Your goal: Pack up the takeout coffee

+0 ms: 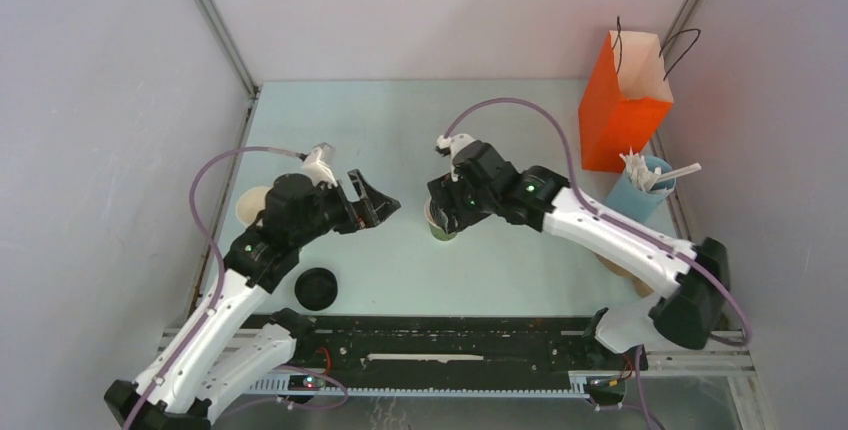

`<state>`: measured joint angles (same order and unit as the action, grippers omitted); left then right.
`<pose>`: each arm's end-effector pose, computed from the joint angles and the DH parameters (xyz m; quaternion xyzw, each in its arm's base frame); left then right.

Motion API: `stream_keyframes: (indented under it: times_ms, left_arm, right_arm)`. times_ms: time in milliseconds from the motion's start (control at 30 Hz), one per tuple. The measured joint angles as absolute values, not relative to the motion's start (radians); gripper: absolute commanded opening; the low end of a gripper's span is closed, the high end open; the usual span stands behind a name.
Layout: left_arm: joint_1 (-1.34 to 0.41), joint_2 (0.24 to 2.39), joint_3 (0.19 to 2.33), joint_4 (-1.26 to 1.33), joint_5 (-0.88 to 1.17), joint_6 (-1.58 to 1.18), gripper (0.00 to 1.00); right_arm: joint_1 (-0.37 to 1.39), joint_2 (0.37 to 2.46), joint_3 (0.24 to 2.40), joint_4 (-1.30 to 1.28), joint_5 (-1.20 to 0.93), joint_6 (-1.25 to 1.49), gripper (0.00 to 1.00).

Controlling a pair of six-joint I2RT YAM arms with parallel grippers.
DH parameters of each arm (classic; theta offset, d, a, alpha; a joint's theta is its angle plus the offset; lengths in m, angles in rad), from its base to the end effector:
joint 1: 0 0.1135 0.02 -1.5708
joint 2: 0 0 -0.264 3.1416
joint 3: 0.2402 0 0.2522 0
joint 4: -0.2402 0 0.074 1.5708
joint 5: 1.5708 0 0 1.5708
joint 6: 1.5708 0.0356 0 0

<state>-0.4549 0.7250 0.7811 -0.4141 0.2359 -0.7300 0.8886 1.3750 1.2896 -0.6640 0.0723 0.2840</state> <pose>0.1449 -0.0801 0.3241 -0.0454 0.8175 -0.3962 0.4155 0.1899 0.2297 0.3367 -0.2590 0.8790 0.1931 0.3507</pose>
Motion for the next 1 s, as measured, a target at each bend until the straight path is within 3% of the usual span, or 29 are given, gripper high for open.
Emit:
stream_keyframes:
  times_ms: [367, 1000]
  left_arm:
    - [-0.508, 0.768, 0.816, -0.584, 0.003, -0.598, 1.00]
    - [-0.508, 0.706, 0.815, -0.594, -0.027, -0.558, 1.00]
  right_arm:
    - [0.905, 1.652, 1.578, -0.907, 0.191, 0.199, 0.84]
    - [0.894, 1.868, 1.741, -1.027, 0.181, 0.183, 0.88]
